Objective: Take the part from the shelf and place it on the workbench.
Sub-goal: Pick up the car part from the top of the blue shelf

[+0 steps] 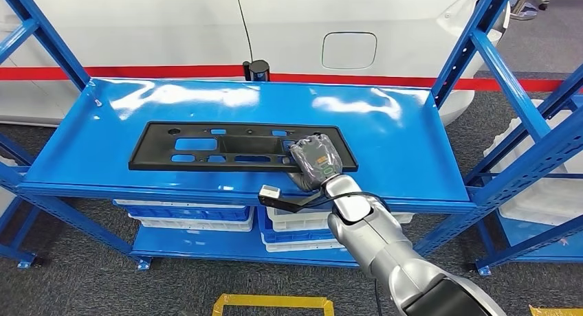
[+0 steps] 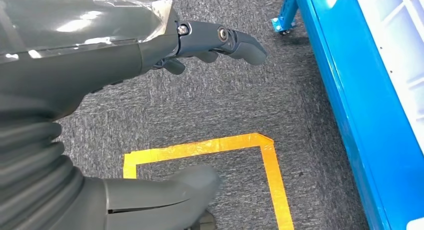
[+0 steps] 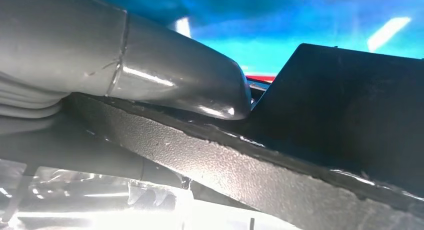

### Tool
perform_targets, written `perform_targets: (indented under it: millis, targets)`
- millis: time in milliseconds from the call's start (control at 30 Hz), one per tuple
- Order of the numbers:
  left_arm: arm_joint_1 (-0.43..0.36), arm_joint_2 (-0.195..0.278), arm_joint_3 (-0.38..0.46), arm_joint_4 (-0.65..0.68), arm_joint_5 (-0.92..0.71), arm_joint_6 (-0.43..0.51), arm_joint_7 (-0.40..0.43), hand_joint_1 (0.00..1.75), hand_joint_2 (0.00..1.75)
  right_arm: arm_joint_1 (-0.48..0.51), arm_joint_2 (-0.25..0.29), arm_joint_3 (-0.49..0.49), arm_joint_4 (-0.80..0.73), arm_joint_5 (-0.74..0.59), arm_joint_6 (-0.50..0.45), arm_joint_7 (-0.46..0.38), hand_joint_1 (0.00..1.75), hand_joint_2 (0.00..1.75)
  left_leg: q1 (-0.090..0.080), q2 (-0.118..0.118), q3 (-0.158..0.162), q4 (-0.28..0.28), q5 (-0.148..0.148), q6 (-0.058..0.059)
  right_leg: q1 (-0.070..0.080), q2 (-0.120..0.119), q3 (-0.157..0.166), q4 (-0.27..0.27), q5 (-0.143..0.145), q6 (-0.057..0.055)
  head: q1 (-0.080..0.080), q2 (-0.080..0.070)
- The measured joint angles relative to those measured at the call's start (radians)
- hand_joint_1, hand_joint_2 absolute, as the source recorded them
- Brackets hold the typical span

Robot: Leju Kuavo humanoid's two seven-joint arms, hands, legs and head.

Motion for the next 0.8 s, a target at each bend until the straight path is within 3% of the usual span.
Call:
perform_targets:
  millis: [300,467,700,800]
  targets:
    - [-0.002,0.0,0.037,-0.017,-0.053,0.0,0.017,0.0,1.75,0.0,-0.085,-0.03,-0.354,-0.1,0.079,-0.061,1.75,0.0,0.0,0.0,-0.001,0.0,0.0,0.0,0.0,0.0,-0.001,0.0,0.0,0.0,0.0,0.0]
    - [-0.002,0.0,0.069,-0.02,-0.069,0.0,-0.018,0.0,1.75,0.003,-0.137,-0.042,-0.56,-0.11,0.11,-0.066,1.75,0.0,0.0,0.0,-0.002,0.0,-0.001,0.0,0.0,0.0,-0.002,0.0,0.0,0.0,0.0,0.0]
    - [-0.003,-0.002,0.11,-0.02,-0.089,0.0,-0.039,0.0,1.75,0.007,-0.164,-0.041,-0.659,-0.105,0.117,-0.069,1.75,0.0,0.0,0.0,-0.002,0.0,-0.001,0.0,0.0,0.0,-0.001,0.0,0.0,0.0,0.0,0.0]
    - [-0.002,-0.005,0.139,-0.018,-0.098,-0.001,0.009,0.0,1.75,0.009,-0.166,-0.036,-0.662,-0.104,0.106,-0.071,1.75,0.0,0.0,0.0,-0.002,0.0,-0.001,0.0,0.0,0.0,-0.001,0.0,0.0,0.0,0.0,0.0]
